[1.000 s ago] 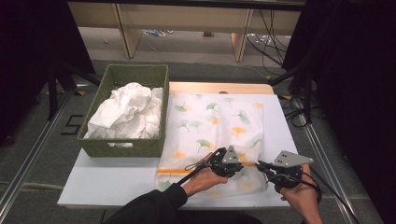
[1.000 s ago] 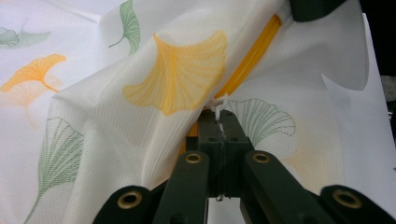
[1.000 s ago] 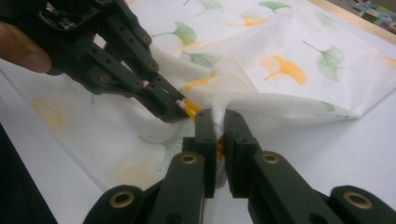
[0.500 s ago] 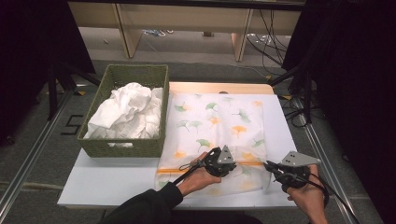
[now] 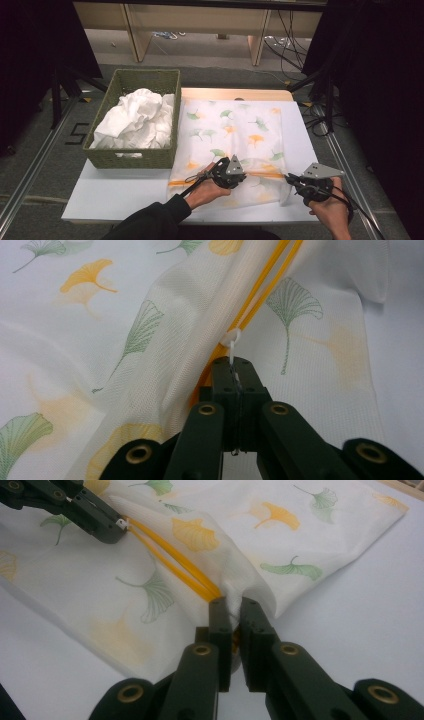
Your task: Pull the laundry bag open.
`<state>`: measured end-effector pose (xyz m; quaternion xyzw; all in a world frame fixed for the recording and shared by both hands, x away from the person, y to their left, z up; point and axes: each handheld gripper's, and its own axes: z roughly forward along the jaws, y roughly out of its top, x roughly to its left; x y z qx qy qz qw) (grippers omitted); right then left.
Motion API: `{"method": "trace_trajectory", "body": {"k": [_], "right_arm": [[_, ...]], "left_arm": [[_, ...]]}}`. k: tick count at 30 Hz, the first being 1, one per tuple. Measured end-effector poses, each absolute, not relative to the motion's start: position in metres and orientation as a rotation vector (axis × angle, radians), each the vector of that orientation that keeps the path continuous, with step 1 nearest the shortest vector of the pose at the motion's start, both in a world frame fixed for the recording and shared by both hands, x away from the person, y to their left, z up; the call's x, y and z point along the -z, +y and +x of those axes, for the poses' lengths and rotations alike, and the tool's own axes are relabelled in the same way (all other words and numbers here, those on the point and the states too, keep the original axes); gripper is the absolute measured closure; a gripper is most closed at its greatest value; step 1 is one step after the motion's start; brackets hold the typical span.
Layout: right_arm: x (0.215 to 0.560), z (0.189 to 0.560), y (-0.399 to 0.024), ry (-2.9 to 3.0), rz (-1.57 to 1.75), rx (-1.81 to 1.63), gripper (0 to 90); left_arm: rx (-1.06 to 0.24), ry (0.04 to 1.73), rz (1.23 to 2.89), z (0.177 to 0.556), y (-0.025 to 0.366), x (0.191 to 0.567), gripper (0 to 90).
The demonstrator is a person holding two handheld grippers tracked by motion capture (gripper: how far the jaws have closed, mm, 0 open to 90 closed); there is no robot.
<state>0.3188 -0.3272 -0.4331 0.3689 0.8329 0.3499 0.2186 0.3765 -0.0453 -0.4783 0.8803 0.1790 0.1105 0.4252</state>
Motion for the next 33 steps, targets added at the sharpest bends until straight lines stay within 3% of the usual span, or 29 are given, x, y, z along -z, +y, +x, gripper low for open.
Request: {"method": "trace_trajectory", "body": {"k": [33], "right_arm": [[0.436,0.323,-0.336,2.295,1.019,-0.951,86.3]], "left_arm": [[-0.305,0.502,2.198,0.366,0.0,0.472,89.4]]}}
